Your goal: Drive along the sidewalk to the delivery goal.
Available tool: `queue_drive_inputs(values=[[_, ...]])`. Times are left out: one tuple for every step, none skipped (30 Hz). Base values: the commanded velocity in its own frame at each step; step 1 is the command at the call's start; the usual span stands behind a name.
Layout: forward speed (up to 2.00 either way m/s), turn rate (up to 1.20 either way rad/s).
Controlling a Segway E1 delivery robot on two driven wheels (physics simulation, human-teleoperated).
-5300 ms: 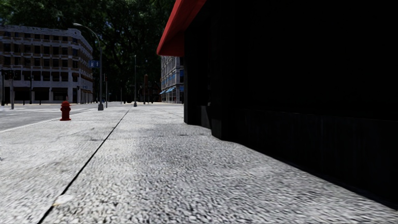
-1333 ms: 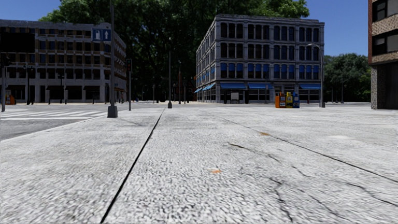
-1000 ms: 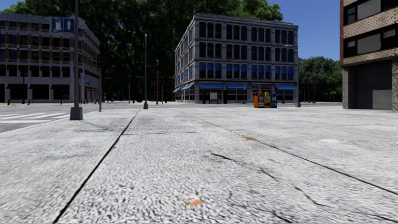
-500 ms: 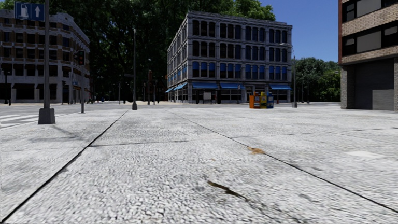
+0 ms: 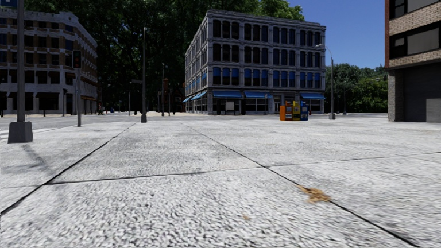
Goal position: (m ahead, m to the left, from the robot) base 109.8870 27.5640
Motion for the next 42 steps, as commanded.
queue_drive_inputs(values=[[2.0,-0.28],[2.0,-0.28],[2.0,-0.28],[2.0,-0.28],[2.0,-0.28],[2.0,-0.28],[2.0,-0.28],[2.0,-0.28],[2.0,-0.28],[2.0,-0.28],[2.0,-0.28],[2.0,-0.29],[2.0,-0.29],[2.0,-0.29],[2.0,-0.29],[2.0,-0.29],[2.0,-0.29],[2.0,-0.29],[2.0,-0.29],[2.0,-0.29],[2.0,-0.29],[2.0,-0.29],[2.0,-0.29],[2.0,-0.27],[2.0,-0.06],[2.0,-0.06],[2.0,0.0],[2.0,0.0],[2.0,0.0],[2.0,0.0],[2.0,0.0],[2.0,0.0],[2.0,0.0],[2.0,0.0],[2.0,0.0],[2.0,0.0],[2.0,0.0],[2.0,0.0],[2.0,0.0],[2.0,-0.02],[2.0,-0.02],[2.0,-0.1]])
